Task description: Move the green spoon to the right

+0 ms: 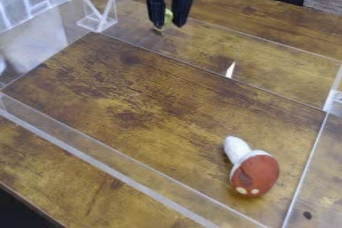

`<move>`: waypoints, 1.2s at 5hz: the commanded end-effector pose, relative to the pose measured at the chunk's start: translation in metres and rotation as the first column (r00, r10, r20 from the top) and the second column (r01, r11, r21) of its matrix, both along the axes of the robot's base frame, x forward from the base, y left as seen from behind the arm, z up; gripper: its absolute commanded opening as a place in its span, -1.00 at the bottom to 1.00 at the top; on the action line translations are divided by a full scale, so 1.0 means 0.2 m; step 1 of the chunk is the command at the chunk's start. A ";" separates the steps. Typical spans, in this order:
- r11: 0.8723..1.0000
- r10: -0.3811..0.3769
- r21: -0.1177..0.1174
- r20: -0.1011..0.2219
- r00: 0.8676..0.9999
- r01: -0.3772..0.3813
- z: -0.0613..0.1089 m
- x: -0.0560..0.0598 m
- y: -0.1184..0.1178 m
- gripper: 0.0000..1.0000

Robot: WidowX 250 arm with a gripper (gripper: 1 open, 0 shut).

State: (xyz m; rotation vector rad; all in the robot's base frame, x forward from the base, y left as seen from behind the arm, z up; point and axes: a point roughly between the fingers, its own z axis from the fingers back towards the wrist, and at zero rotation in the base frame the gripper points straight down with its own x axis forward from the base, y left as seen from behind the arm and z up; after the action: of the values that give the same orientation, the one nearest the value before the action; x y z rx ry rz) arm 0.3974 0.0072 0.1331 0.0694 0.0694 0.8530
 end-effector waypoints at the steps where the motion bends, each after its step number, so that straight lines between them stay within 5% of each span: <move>1: 0.999 -0.031 0.016 0.141 0.989 0.029 0.28 -0.08 -0.16 -1.00; 2: 0.999 -0.048 0.024 0.139 0.989 0.045 0.21 -0.13 -0.30 -1.00; 4: 0.997 -0.078 0.035 0.150 0.986 0.073 0.20 -0.14 -0.49 -1.00; 6: 0.986 -0.164 0.064 0.133 0.977 0.157 0.15 -0.12 -0.53 -1.00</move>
State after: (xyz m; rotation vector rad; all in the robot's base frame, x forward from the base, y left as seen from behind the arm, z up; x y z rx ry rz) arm 0.3755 -0.0930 0.1384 0.1079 -0.0200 0.7102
